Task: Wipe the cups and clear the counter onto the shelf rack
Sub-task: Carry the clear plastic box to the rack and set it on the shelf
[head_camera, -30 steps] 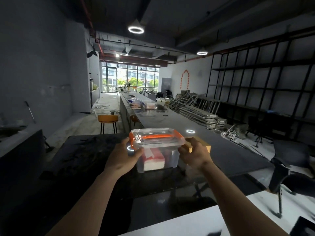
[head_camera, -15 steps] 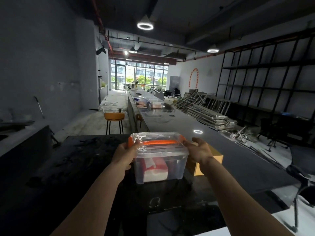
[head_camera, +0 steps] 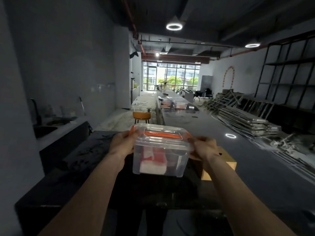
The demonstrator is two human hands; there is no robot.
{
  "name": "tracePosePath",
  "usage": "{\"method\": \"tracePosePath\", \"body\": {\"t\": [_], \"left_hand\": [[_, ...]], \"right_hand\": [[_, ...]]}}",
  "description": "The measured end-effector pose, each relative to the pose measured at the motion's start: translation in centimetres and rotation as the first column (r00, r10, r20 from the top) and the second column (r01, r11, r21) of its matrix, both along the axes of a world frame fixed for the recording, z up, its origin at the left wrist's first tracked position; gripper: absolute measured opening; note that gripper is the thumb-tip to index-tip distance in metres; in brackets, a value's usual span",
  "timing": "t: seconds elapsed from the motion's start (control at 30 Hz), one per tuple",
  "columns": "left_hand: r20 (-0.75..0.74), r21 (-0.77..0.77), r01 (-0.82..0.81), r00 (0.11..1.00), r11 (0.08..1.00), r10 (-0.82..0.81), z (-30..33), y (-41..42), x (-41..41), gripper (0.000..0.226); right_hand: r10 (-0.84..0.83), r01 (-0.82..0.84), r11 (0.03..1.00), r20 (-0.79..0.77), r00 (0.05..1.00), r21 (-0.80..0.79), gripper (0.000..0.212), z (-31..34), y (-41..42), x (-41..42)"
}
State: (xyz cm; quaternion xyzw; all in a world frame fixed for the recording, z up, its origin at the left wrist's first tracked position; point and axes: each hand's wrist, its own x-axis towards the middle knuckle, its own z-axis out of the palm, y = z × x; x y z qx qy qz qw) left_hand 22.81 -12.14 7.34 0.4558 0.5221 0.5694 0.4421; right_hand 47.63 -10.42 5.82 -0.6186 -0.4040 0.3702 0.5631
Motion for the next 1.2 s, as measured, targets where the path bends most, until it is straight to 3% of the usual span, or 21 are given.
{"method": "tracePosePath", "body": {"t": [0.13,0.27,0.6,0.67,0.8,0.97,1.2], "left_hand": [[-0.015,0.041,-0.091,0.996,0.995,0.092,1.8,-1.0,-2.6,0.032],[-0.009,0.062,-0.206,0.978,0.977,0.207,2.6,-3.6,-6.9,0.033],[-0.033,0.111,-0.49,0.867,0.864,0.496,3.3,-16.6,-22.8,0.048],[0.046,0.121,-0.672,0.739,0.73,0.672,2.7,-25.9,-31.3,0.048],[0.056,0.113,-0.692,0.721,0.713,0.691,2.4,-31.5,-34.4,0.037],[0.079,0.091,-0.855,0.517,0.511,0.852,1.4,-45.9,-42.9,0.04],[0.015,0.064,-0.947,0.316,0.314,0.949,-1.2,-63.0,-47.7,0.035]], "right_hand": [[0.061,-0.063,0.997,0.024,0.998,0.048,0.055,1.0,0.9,-1.9],[0.147,-0.149,0.985,0.032,0.989,0.091,0.033,2.9,-0.4,-6.5],[0.482,-0.476,0.859,0.013,0.876,0.187,0.046,4.3,-6.6,-25.6],[0.636,-0.637,0.762,0.049,0.77,0.118,0.042,4.3,-12.9,-36.0],[0.68,-0.679,0.72,0.052,0.732,0.145,0.032,4.0,-15.9,-41.4],[0.811,-0.816,0.57,0.09,0.577,0.097,0.025,2.6,-26.7,-53.7],[0.921,-0.921,0.385,0.038,0.388,0.066,0.034,-0.8,-40.2,-65.8]]}}
